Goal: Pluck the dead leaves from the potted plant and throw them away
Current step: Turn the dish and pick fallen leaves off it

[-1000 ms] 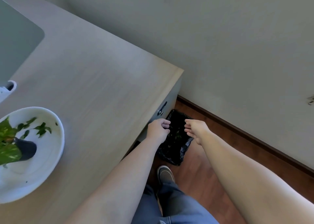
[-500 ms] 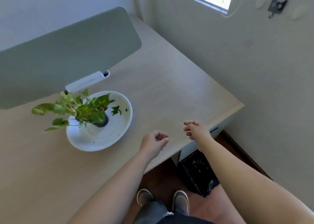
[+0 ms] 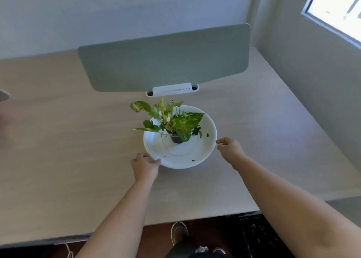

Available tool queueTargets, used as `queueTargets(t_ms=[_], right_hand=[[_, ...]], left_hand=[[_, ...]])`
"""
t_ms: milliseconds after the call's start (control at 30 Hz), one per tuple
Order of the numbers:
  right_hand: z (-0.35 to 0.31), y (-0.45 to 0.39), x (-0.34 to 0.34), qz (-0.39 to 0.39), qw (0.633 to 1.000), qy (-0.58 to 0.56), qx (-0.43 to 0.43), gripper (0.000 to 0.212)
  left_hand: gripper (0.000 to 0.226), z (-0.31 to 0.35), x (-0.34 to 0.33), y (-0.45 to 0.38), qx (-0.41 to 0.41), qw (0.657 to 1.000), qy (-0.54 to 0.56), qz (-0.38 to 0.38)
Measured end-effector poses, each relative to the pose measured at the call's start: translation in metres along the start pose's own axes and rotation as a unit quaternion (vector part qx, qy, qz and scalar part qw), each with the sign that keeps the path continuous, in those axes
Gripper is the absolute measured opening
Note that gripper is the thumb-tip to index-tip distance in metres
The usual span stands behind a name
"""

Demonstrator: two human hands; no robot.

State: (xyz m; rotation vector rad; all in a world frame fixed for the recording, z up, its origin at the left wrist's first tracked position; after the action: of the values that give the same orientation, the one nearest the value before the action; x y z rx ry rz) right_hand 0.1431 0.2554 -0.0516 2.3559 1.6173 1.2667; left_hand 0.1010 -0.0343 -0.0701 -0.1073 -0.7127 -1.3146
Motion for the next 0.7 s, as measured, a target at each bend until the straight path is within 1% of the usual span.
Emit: queueTargets(t_ms=[67,133,200,233,300,333,400,467,500,533,567,633,700], right_hand=[[-0.008,-0.009,-0.005,0.007,0.997,0.071,0.021,0.029],[-0.010,-0.015,-0.008,0.020,0.984,0.168,0.063,0.031],[-0.012,-0.017,-0.010,0.027,0.945,0.298,0.129,0.036],[-0.013,-0.017,-0.010,0.027,0.918,0.362,0.162,0.038],[-0.013,-0.016,-0.010,0.025,0.870,0.441,0.218,0.036],[-0.014,-0.016,-0.010,0.022,0.858,0.455,0.237,0.034],[-0.014,-0.014,-0.011,0.015,0.849,0.459,0.260,0.029],[-0.014,-0.013,-0.013,0.007,0.845,0.459,0.274,0.028],[-0.015,-0.012,-0.014,0.000,0.842,0.462,0.280,0.028],[-0.016,-0.010,-0.016,-0.009,0.839,0.464,0.284,0.028],[-0.017,-0.008,-0.018,-0.017,0.838,0.464,0.286,0.027],[-0.018,-0.005,-0.022,-0.024,0.839,0.465,0.282,0.026],[-0.019,-0.001,-0.026,-0.023,0.829,0.482,0.281,0.026]], left_hand=[[0.048,-0.001,-0.001,-0.010,0.016,0.998,0.058,-0.017],[0.056,0.001,-0.004,-0.020,0.024,0.996,0.077,-0.030],[0.066,0.006,-0.002,-0.032,0.028,0.996,0.079,-0.034],[0.065,0.010,-0.001,-0.039,0.025,0.996,0.081,-0.036],[0.050,0.020,0.003,-0.051,0.014,0.996,0.071,-0.049],[0.042,0.025,0.005,-0.059,0.004,0.996,0.063,-0.059],[0.035,0.030,0.007,-0.073,-0.023,0.996,0.047,-0.075],[0.035,0.035,0.008,-0.086,-0.071,0.993,0.005,-0.090],[0.036,0.037,0.008,-0.093,-0.104,0.989,-0.036,-0.101],[0.038,0.039,0.006,-0.099,-0.142,0.979,-0.095,-0.116],[0.040,0.041,0.003,-0.103,-0.176,0.960,-0.174,-0.133],[0.043,0.045,-0.002,-0.109,-0.229,0.896,-0.348,-0.153],[0.045,0.051,-0.008,-0.113,-0.256,0.836,-0.454,-0.173]])
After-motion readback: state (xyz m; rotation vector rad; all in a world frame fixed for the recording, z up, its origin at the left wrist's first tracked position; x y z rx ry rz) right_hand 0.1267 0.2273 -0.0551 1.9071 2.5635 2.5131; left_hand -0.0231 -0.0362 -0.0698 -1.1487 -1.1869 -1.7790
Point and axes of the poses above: each hand's wrist, its own y-axis away from the middle knuckle, its own x-axis out of the back of the hand, z = x × y, the point moved 2 cm from there along -y, towards the middle knuckle, and after that the axes turned 8 degrees about y, right-handed, at the moved point
